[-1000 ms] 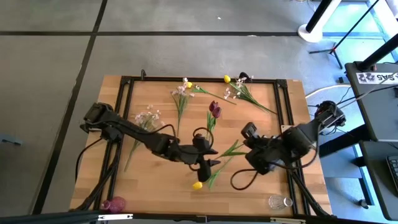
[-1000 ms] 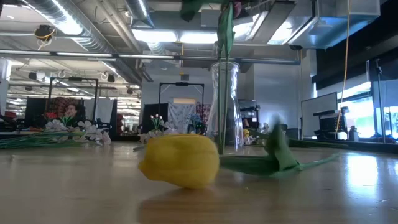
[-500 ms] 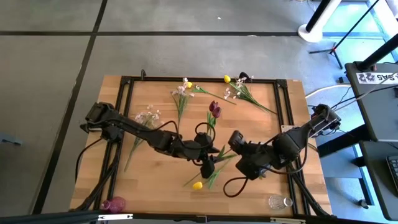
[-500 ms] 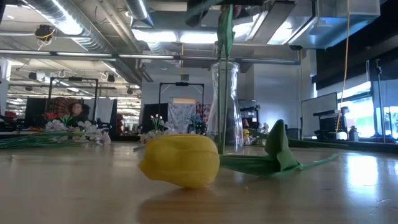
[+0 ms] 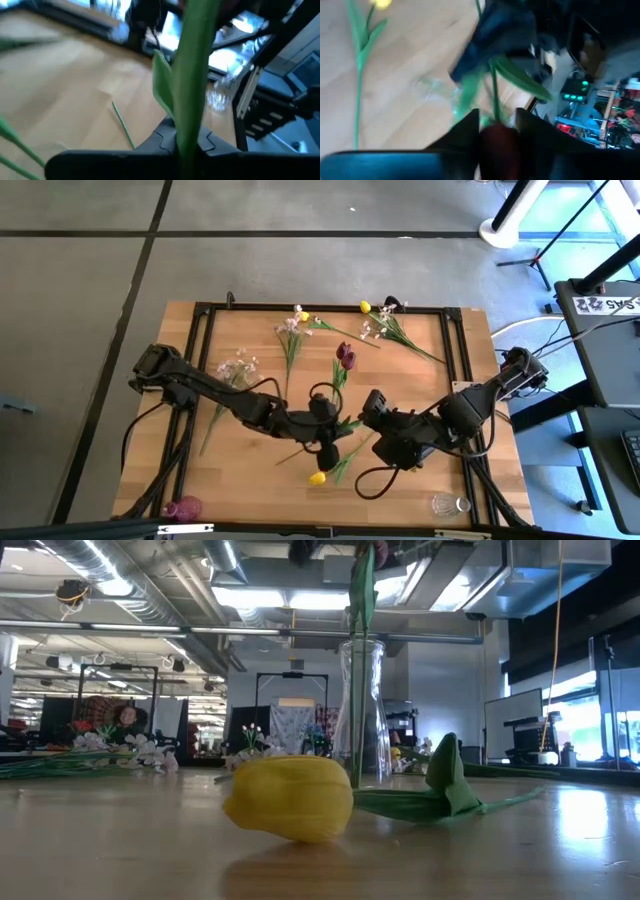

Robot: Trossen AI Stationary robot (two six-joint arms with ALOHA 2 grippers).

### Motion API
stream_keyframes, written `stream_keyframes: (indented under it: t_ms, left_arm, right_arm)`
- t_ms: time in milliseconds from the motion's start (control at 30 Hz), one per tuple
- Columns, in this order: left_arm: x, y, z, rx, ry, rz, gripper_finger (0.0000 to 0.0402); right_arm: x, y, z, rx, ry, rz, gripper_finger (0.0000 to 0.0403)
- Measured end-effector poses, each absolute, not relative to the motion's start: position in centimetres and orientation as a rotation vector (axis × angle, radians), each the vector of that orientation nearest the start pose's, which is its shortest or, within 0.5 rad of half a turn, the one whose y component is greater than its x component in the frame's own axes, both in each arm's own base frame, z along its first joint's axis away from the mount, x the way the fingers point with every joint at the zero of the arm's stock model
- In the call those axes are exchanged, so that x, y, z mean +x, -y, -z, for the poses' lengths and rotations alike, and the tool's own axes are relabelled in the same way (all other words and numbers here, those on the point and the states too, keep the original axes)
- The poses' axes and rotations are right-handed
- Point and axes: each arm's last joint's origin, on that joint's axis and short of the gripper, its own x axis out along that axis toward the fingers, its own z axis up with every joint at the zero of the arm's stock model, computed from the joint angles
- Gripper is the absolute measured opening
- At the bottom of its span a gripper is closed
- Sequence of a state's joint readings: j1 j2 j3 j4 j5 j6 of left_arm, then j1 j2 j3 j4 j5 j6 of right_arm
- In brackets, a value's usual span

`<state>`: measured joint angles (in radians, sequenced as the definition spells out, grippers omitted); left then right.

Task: Sort flowers into vase by color
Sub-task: Put the red tulip into the top transparent vase

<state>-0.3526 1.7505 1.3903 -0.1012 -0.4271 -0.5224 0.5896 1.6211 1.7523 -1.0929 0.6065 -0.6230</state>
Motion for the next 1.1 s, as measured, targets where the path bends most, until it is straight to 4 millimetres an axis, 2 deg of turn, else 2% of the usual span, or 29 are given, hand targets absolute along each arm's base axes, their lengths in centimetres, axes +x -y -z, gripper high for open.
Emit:
stream_keyframes:
  t_ms: [100,233,400,500,567,667,800,933,1000,1100]
  left_arm:
    - [36.8,13.1,-30.7,-0.286,-0.365,-0.197,0.0003]
    - [35.0,14.0,-32.9,-0.257,-0.326,-0.159,0.0002]
    - [32.6,14.7,-35.6,-0.212,-0.216,-0.227,0.0001]
    - [31.1,14.6,-37.2,-0.206,-0.096,-0.283,0.0001]
    - [30.4,14.3,-37.4,-0.224,-0.005,-0.274,0.0]
    - [30.1,13.3,-35.3,-0.278,0.161,-0.242,0.0]
    - [30.5,10.6,-32.0,-0.33,0.353,-0.2,0.0]
    - [32.1,8.4,-30.2,-0.105,0.311,-0.224,0.0]
    - [33.0,7.6,-30.6,-0.066,0.305,-0.247,0.0]
    - [33.3,6.5,-32.6,-0.086,0.391,-0.244,0.0]
  right_arm:
    - [27.6,-16.9,-39.2,-1.108,-0.714,-0.147,0.0196]
    - [27.0,-17.1,-41.9,-1.086,-0.614,-0.021,0.0275]
    - [26.1,-16.6,-45.8,-0.965,-0.508,0.045,0.0333]
    - [25.5,-16.2,-47.5,-0.911,-0.458,0.063,0.0339]
    - [25.0,-15.8,-48.1,-0.887,-0.441,0.07,0.0336]
    - [24.2,-15.2,-48.5,-0.84,-0.433,0.08,0.0324]
    - [23.4,-14.7,-47.9,-0.785,-0.445,0.091,0.0304]
    - [23.4,-14.6,-46.7,-0.761,-0.475,0.097,0.0289]
    - [23.5,-14.6,-46.3,-0.76,-0.487,0.102,0.0283]
    - [23.4,-14.5,-46.1,-0.75,-0.502,0.132,0.0278]
